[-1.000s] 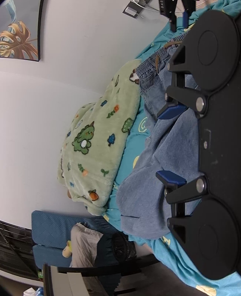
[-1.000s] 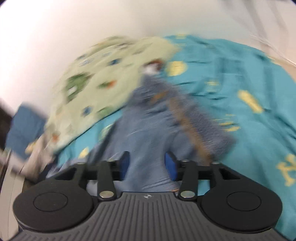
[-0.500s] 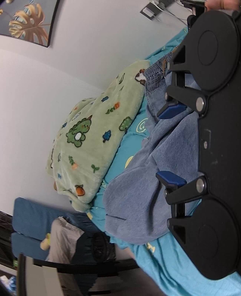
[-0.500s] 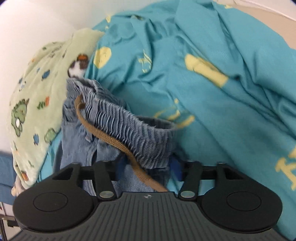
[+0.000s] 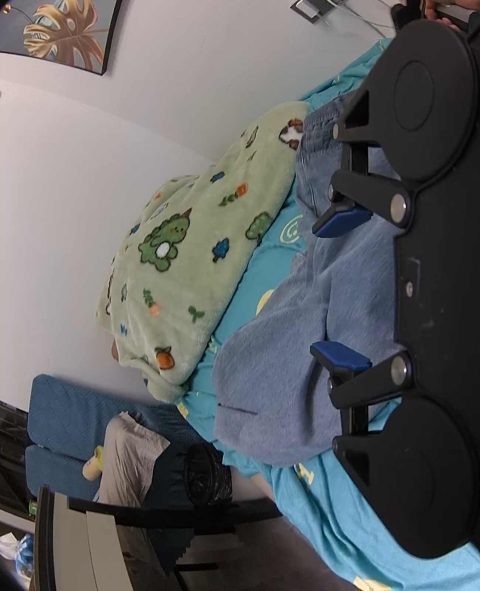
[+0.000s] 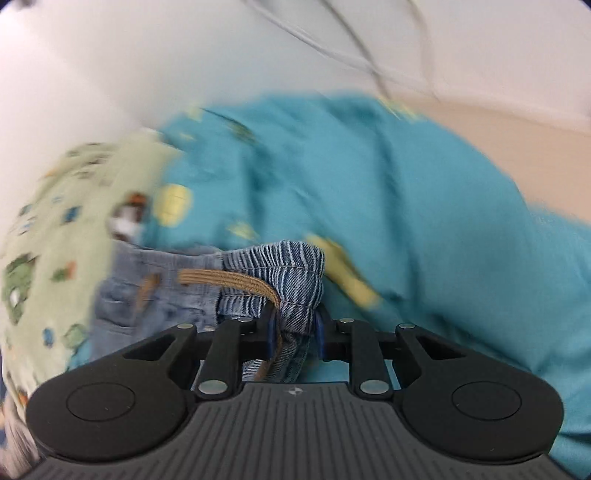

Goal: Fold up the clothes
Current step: 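Lower the waistband onto the jeans leg with the right gripper and release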

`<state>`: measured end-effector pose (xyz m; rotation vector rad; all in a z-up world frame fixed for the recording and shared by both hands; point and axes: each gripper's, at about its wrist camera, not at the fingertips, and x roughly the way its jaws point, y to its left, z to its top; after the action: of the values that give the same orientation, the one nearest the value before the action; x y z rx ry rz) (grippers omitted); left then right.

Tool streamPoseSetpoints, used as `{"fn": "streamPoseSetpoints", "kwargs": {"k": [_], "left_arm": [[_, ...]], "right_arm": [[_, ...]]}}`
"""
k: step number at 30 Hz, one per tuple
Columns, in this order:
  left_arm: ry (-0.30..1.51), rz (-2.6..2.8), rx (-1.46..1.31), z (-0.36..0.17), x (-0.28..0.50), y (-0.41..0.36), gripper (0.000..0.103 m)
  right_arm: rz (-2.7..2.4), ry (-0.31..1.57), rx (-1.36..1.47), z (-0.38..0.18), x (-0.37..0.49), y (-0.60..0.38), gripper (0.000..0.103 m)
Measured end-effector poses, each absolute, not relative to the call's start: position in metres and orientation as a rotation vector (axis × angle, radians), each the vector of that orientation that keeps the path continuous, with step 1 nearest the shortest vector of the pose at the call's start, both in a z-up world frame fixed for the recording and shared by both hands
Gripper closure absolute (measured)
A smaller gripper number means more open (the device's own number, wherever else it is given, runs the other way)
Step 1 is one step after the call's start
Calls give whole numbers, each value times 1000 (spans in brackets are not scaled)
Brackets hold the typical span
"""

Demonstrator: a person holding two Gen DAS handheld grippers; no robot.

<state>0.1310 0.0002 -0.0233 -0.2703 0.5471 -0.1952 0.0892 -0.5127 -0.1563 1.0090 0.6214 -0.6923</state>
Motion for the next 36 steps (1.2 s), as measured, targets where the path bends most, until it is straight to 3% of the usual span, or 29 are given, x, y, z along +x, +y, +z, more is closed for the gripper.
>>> {"fn": "streamPoseSetpoints", "kwargs": {"k": [3, 6, 8, 13, 22, 26, 30, 33, 35, 36], "left_arm": [[553, -172, -266, -24, 130, 4, 44], [556, -158, -275, -22, 128, 9, 44], [550, -156, -282, -19, 128, 11, 44], [536, -140, -252, -15, 125, 12, 41], [502, -73, -205, -12, 147, 12, 36], [525, -57, -207, -19, 158, 14, 35], [532, -55, -251, -24, 174, 18, 35], [535, -29, -277, -26, 186, 19, 35], [547, -12, -282, -28, 191, 20, 35], [554, -8, -286, -28, 192, 21, 35]], "right_arm": [[-680, 637, 1037, -160, 87, -518, 79], [-723, 638, 867, -134, 91, -498, 70], [-746, 624, 708, -116, 92, -481, 54], [-657, 508, 384, -78, 107, -435, 52], [157, 560, 219, -86, 200, -305, 30], [247, 579, 226, -97, 212, -292, 27], [337, 597, 232, -108, 224, -279, 27], [405, 609, 236, -116, 233, -270, 38], [450, 618, 239, -121, 239, -263, 64], [473, 622, 240, -124, 242, -260, 70]]}}
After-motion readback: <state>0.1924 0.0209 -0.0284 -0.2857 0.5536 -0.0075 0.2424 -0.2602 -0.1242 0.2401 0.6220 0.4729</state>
